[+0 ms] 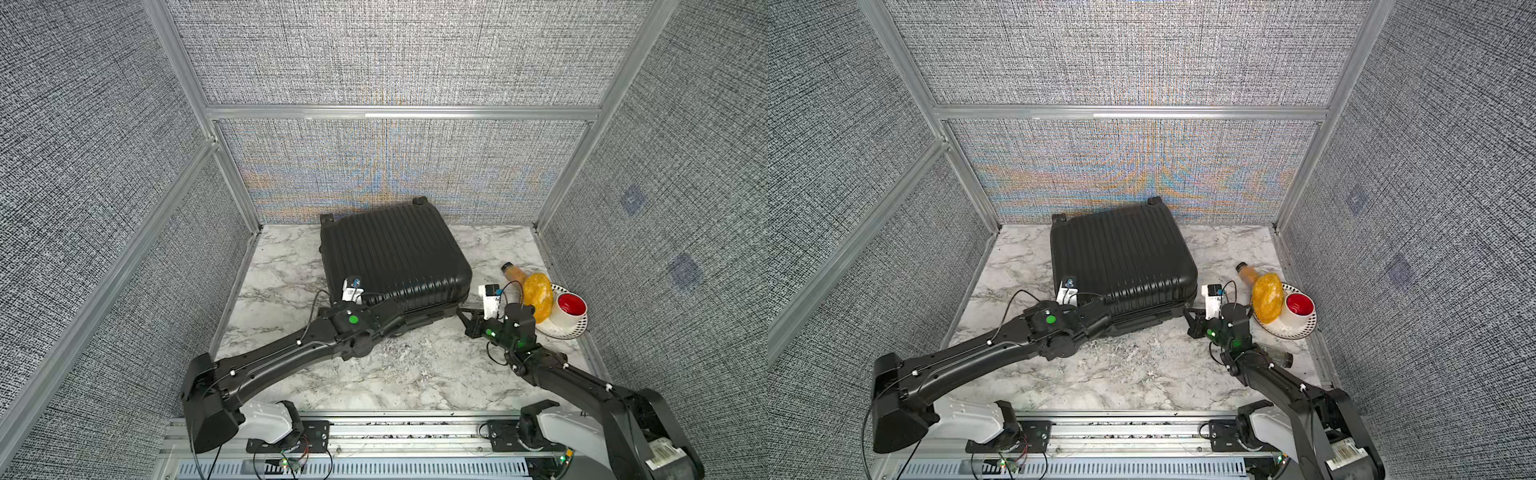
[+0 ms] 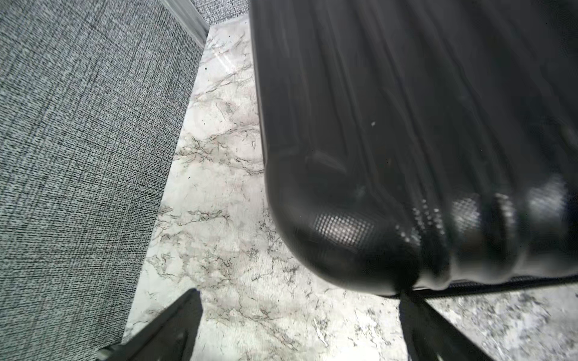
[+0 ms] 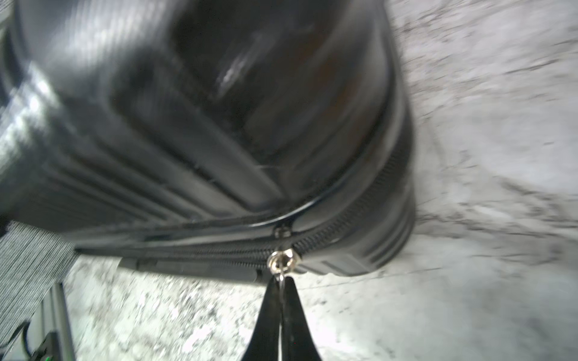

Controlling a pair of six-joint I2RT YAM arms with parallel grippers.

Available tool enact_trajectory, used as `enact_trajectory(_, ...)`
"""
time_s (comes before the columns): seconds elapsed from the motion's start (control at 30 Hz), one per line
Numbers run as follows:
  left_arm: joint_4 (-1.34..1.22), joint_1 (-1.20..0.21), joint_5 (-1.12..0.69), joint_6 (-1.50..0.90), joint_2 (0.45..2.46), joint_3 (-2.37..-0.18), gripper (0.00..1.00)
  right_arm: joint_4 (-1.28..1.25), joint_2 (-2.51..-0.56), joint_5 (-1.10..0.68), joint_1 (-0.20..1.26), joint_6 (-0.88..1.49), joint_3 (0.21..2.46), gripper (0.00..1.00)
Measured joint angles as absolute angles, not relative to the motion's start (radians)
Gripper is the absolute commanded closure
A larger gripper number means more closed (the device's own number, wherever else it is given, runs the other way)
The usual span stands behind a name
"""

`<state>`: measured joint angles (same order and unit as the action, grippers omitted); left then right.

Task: Open the suitcase zippers
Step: Adjust the suitcase at the center of the board.

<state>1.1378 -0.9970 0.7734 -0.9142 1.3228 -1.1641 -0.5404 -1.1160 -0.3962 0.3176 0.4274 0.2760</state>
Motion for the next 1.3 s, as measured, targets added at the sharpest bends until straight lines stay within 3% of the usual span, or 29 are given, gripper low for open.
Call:
enact_trajectory(0.3, 0.842, -0.740, 0.564, -0.788, 1.189, -1.045, 0.01, -0.665, -1.145, -0.423, 0.440, 0.401, 0.233, 1.00)
enact_trajectory(0.53, 0.562, -0.794, 0.370, -1.008, 0.870, -0.713, 0.06, -0.709, -1.160, -0.411, 0.460, 0.387, 0.229, 1.00)
enact_trajectory(0.73, 0.442, -0.921, 0.370, -1.287, 0.742, -0.475, 0.10, -0.717, -1.213, -0.374, 0.545, 0.342, 0.267, 1.00)
enact_trajectory(1.03, 0.186, -0.883, 0.427, -1.453, 0.782, -0.374, 0.19, -0.767, -1.353, -0.271, 0.730, 0.248, 0.362, 1.00)
enact_trajectory(1.3, -0.107, -0.799, 0.358, -1.519, 1.003, -0.354, 0.27, -0.766, -1.386, -0.216, 0.785, 0.222, 0.391, 1.00)
